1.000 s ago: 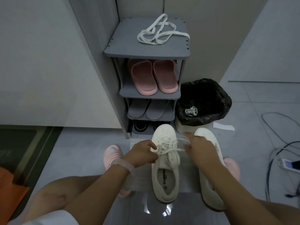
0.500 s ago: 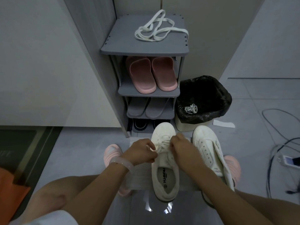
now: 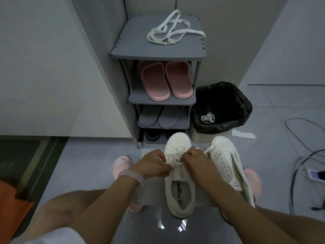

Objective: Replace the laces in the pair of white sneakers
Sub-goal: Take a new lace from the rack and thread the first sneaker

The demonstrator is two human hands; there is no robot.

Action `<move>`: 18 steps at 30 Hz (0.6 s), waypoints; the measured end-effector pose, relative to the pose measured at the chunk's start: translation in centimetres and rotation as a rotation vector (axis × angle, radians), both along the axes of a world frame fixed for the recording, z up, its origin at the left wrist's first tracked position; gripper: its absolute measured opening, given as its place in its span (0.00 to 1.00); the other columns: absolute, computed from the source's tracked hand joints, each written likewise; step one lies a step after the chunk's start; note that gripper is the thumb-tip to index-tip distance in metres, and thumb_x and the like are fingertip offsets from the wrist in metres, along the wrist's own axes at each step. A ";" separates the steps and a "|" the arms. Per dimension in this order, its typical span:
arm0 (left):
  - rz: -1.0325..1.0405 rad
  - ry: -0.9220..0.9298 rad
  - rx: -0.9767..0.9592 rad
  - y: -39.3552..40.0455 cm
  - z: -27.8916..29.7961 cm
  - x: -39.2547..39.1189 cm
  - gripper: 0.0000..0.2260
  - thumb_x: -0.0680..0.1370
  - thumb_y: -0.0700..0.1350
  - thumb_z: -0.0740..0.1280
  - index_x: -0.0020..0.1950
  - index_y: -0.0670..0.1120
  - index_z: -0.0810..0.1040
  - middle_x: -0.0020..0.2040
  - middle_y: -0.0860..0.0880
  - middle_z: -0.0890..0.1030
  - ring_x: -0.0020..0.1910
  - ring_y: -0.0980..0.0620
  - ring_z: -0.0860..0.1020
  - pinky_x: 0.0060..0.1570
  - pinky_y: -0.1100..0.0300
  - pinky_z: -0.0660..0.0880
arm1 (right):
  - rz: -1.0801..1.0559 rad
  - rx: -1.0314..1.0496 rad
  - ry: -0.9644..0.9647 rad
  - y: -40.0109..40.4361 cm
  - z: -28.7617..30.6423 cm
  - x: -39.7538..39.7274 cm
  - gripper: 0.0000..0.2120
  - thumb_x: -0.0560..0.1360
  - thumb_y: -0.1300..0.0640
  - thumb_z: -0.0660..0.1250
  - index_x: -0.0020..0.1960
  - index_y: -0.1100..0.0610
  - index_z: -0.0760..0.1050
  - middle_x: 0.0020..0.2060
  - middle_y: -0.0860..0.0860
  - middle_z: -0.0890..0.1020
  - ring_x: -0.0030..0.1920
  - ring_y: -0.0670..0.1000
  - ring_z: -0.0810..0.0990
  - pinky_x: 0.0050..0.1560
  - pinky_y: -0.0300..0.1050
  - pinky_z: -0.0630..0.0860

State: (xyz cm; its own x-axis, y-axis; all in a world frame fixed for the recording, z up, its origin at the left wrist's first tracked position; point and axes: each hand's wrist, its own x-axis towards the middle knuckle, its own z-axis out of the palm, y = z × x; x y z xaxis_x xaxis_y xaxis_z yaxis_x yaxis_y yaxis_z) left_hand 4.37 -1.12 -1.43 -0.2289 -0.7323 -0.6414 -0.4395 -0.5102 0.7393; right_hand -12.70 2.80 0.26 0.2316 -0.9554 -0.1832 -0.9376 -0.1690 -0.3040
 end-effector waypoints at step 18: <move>-0.052 0.038 0.058 -0.1 1.2 0.0 0.12 0.71 0.38 0.72 0.48 0.46 0.71 0.42 0.42 0.81 0.37 0.50 0.82 0.42 0.59 0.81 | -0.194 -0.072 0.134 -1.4 1.3 -3.4 0.21 0.76 0.59 0.59 0.68 0.48 0.66 0.66 0.49 0.68 0.66 0.53 0.64 0.61 0.46 0.64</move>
State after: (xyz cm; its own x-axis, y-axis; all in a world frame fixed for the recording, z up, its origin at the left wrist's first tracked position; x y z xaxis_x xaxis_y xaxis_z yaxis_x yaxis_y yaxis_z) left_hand 4.32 -1.18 -0.18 -0.2901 -0.6809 -0.6725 -0.4388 -0.5299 0.7257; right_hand -16.06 1.43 1.52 0.0207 -0.9913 -0.1302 -0.9857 0.0015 -0.1685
